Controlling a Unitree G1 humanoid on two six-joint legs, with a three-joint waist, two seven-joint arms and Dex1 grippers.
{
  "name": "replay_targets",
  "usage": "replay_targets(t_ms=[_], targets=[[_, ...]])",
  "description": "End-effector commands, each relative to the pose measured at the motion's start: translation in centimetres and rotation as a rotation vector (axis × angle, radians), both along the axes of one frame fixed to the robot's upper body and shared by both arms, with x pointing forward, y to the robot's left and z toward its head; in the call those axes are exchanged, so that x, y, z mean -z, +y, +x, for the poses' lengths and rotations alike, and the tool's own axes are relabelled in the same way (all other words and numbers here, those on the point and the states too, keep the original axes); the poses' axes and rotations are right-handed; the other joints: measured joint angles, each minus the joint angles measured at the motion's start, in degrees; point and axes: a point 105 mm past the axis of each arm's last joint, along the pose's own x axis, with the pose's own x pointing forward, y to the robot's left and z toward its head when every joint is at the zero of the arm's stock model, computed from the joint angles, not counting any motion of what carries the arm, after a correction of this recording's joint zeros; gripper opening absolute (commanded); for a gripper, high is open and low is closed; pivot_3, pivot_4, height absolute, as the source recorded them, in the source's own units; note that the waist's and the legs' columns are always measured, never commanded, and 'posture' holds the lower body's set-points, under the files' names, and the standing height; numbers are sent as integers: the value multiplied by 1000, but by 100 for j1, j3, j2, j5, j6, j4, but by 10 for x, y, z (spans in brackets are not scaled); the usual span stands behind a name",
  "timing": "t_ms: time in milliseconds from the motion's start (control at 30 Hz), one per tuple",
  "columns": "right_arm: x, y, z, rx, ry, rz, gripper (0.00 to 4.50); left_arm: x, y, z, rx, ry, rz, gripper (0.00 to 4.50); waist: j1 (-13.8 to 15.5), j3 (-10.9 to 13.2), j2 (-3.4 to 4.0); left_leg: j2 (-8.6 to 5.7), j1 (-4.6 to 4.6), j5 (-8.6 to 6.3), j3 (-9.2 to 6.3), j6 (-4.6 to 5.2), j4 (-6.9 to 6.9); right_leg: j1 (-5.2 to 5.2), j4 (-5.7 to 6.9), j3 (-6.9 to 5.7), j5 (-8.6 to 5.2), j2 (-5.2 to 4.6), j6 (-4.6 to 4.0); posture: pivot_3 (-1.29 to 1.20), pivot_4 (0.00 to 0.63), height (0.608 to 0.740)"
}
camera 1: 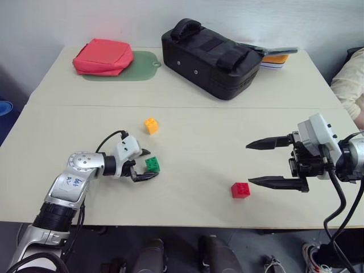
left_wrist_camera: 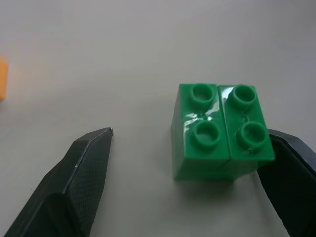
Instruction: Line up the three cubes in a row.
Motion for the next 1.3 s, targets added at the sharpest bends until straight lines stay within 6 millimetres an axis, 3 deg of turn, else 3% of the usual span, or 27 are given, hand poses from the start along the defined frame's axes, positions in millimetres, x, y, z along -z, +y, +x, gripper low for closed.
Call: replay_targets(t_ms=[33,300,433,567,767,967,1300], targets=[[-5,3,0,-14,-69,-12,4500,-10,-3,-2,46,-35,-12,3660,8,0,0,1,0,0,0,0,1,0,-2,0,0,0,0,0,150,740],[1,2,3,-1,-93,-29,4500,-10,-4,-8,98,-29,-1,1497,11,0,0,0,1,0,-1,0,5,2,-7,-1,0,-1,0,0,150,740],[0,1,3,6,-101,-27,4500,-20,-9,-8,133,-72,-6,1504,10,0,0,0,0,0,-1,0,7,2,-7,-1,0,-2,0,0,150,740],[4,-3,1,15,-99,-47,4500,-34,-38,-26,328,-81,-11,1504,38,0,-1,0,-2,0,-2,0,8,3,-7,-2,0,-2,0,0,150,740],[18,-6,-4,35,-75,-72,4500,-30,-72,-37,506,-101,45,1504,36,0,-1,-4,-1,-2,-3,3,12,10,-7,-1,4,1,7,0,150,740],[27,-6,-11,53,-78,-84,4500,-19,-101,-56,617,-4,36,1504,19,0,-1,0,0,-1,-1,2,14,9,-3,3,4,10,7,0,150,740],[32,-3,-26,48,-29,-76,4500,-8,-124,-58,547,8,41,1504,35,0,-1,-2,0,0,-2,5,18,14,-3,4,5,9,10,0,150,740]])
